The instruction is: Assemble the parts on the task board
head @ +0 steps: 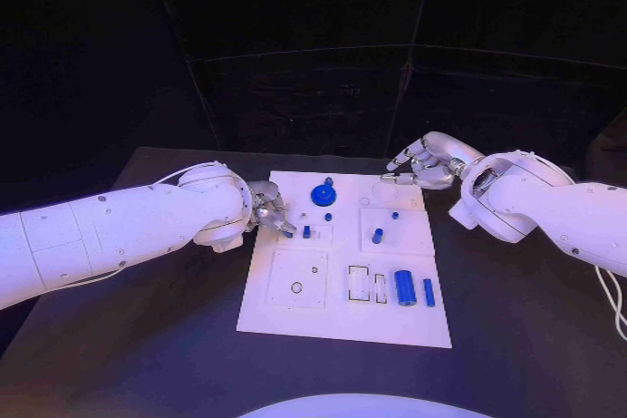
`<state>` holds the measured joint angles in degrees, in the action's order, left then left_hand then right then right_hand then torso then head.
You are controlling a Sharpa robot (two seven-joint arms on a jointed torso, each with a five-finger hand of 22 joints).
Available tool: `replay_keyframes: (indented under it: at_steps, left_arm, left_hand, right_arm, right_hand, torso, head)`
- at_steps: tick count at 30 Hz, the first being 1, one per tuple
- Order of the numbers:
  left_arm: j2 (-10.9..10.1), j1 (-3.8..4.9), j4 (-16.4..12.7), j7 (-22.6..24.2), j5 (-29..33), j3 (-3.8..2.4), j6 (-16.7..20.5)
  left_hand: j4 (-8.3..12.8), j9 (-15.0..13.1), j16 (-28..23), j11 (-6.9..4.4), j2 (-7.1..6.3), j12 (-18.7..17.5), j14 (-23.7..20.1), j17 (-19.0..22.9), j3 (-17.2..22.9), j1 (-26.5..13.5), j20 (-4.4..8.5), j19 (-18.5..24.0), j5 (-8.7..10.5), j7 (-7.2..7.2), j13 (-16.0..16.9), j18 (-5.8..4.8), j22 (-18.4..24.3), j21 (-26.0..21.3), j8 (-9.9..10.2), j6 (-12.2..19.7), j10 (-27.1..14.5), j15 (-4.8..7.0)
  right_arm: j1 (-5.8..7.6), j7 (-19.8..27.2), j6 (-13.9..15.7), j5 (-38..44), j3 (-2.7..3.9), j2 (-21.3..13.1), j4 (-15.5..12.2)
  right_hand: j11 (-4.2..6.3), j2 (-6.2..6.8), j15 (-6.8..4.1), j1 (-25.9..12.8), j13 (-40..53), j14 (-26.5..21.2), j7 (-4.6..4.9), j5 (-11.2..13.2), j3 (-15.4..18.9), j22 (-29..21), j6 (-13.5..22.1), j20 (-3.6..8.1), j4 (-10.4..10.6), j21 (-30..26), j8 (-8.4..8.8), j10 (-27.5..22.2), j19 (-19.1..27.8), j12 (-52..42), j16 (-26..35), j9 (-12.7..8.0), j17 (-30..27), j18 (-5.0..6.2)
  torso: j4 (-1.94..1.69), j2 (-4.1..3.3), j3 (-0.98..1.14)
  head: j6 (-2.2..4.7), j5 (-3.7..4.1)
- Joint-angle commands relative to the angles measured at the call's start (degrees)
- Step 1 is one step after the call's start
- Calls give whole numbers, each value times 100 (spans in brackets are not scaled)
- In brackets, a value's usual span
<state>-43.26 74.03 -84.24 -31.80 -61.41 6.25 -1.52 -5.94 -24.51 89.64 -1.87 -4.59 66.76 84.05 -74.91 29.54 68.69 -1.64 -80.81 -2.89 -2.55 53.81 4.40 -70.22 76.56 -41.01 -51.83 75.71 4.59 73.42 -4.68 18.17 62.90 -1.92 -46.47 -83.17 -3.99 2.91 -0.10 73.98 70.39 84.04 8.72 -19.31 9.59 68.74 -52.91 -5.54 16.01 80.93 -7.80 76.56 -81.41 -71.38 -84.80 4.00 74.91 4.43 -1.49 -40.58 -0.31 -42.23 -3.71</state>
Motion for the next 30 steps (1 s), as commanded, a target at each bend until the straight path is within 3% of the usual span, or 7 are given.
replay_keyframes:
  at_steps: [1,10,24,30]
  left_arm:
    - [25,-16,19,9,-16,14,-69]
    - [91,-15,83,16,-16,15,-144]
    - [157,-15,190,-10,-16,15,-170]
    - [203,-15,250,-25,-16,15,-155]
  left_hand:
    - [753,-24,36,1,-51,34,595,-1509,806,-127,3,-43,-24,36,26,-2,-12,35,-46,-43,53,26]
    - [589,-61,36,-58,-190,114,595,-1509,741,-546,40,-75,-21,115,126,-16,-80,70,-145,-154,115,71]
    - [420,-95,36,-92,-231,175,595,-1509,629,-895,72,-112,-22,156,204,-31,-157,116,-225,-244,165,102]
    - [224,-128,36,-97,-264,205,595,-1509,298,-1199,82,-121,-15,164,231,-36,-179,122,-288,-290,185,109]
  right_arm:
    - [10,46,25,-9,3,0,-9]
    - [10,48,28,-14,3,7,-7]
    - [10,54,33,-18,3,14,-4]
    - [10,62,41,-21,3,19,-2]
  right_hand:
    - [8,-41,-47,-9,-6,377,15,-38,-2,-5,30,9,19,-24,-21,-25,50,0,37,-2,524,-30]
    - [8,-41,-47,-9,-6,377,15,-38,-2,-5,30,9,19,-24,-21,-25,50,0,37,-2,524,-30]
    - [9,-50,-48,0,-11,375,14,-43,4,-19,29,9,18,-31,-25,-29,55,3,44,-2,512,-27]
    - [9,-50,-48,1,-17,374,14,-43,5,-38,29,9,18,-39,-26,-33,63,8,46,-2,508,-24]
  torso:
    - [-1,-1,-2]
    - [5,-2,-2]
    - [-1,-1,-2]
    - [5,-1,6]
  head:
    - [1,5]
    - [-20,2]
    - [-48,15]
    - [-54,8]
